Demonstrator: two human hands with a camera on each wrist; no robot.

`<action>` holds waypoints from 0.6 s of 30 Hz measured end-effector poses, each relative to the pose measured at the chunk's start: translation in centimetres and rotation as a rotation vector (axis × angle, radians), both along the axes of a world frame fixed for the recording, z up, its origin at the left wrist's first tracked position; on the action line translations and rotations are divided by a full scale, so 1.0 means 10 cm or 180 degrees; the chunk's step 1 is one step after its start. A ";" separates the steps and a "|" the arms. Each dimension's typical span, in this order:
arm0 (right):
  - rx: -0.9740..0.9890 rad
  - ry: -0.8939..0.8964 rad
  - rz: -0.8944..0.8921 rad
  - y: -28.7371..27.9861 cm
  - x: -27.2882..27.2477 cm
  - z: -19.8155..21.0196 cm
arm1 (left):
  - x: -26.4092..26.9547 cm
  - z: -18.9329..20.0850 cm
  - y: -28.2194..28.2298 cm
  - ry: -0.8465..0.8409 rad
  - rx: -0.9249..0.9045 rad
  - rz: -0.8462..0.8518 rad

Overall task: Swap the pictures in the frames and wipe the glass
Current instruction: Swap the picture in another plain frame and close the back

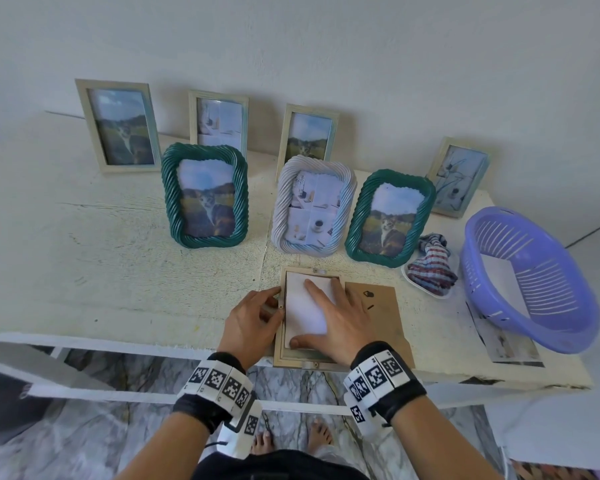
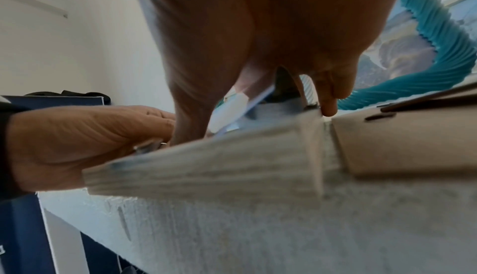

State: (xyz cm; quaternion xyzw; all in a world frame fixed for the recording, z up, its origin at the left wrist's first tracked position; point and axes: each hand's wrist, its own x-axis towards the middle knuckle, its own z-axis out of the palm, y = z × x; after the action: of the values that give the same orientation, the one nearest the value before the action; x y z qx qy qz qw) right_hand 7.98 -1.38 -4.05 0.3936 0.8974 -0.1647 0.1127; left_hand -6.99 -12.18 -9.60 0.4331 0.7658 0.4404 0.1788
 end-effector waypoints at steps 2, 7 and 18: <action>0.0073 0.0051 0.0027 0.00 0.01 0.01 | -0.01 0.01 -0.01 0.0000 0.0079 -0.0067; 0.0044 0.0701 0.0025 -0.04 0.06 0.06 | 0.00 0.14 -0.03 -0.0444 0.0231 0.0091; -0.1234 0.2580 -0.0639 -0.20 0.42 0.24 | 0.27 0.57 0.10 -0.1453 0.0703 -0.0234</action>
State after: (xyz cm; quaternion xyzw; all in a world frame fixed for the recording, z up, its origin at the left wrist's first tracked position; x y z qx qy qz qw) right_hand 12.13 -3.36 -1.68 0.3540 0.7791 -0.4803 -0.1923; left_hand -4.33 -11.16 -3.92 0.3669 0.6366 0.6010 0.3146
